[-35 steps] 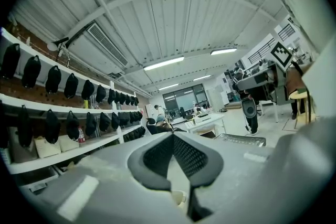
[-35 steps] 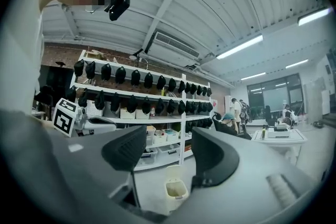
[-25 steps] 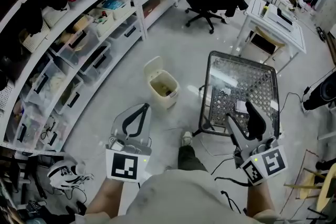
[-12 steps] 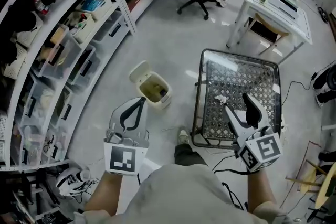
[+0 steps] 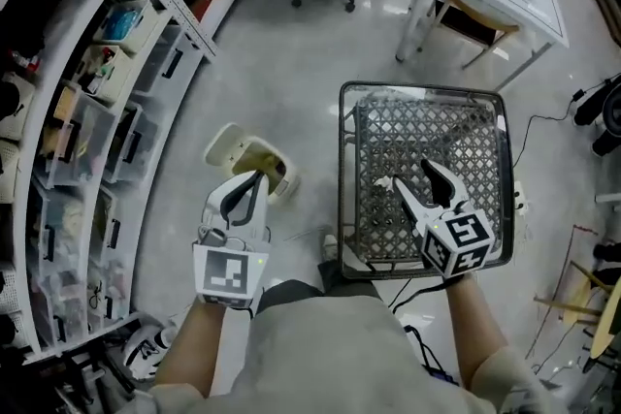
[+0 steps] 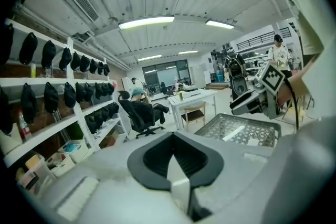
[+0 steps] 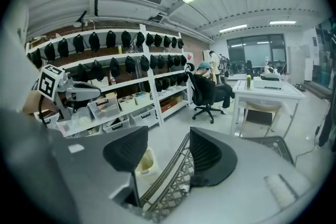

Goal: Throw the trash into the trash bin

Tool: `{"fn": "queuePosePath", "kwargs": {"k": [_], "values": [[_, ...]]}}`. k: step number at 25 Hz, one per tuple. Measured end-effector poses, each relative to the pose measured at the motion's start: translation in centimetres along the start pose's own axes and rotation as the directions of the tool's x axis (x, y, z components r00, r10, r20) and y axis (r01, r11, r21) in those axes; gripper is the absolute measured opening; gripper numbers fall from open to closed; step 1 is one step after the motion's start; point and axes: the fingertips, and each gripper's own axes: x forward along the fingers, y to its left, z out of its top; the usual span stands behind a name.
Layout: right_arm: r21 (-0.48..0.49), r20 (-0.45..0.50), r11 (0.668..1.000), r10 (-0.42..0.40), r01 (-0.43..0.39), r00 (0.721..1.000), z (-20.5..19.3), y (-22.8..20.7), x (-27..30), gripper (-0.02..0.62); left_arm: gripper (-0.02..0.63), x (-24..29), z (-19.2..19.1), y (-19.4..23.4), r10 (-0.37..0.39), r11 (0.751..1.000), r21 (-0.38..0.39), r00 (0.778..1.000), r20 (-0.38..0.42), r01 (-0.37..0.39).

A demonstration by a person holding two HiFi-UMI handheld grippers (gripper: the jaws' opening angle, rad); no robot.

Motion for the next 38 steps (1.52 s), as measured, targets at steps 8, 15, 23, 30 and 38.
{"fn": "queuePosePath", "kwargs": {"k": [8, 15, 23, 30, 38], "values": [[0.108, -0.153, 0.993, -0.032, 0.048, 0.988, -8.0, -3.8, 3.8, 0.235, 0.002, 6.0, -3.9, -2.7, -0.115, 0.993, 0.028, 0.990, -0.078, 0.118], [0.174, -0.287, 0.971, -0.107, 0.162, 0.952, -15.8, -6.2, 7.3, 0.227, 0.002, 9.9, -9.5, -5.1, -0.232, 0.972, -0.003, 0.958, -0.167, 0.235], [0.220, -0.445, 0.936, -0.155, 0.275, 0.882, -24.8, -7.0, 10.9, 0.207, 0.002, 13.5, -16.1, -7.5, -0.330, 0.943, -0.036, 0.910, -0.251, 0.331], [0.161, -0.570, 0.886, -0.275, 0.434, 0.774, -29.1, -8.5, 11.3, 0.143, 0.002, 13.9, -19.7, -7.2, -0.357, 0.933, -0.067, 0.886, -0.298, 0.353], [0.164, -0.581, 0.868, -0.299, 0.469, 0.757, -29.8, -9.5, 12.1, 0.082, 0.002, 13.6, -22.3, -5.6, -0.350, 0.936, -0.102, 0.880, -0.321, 0.335]]}}
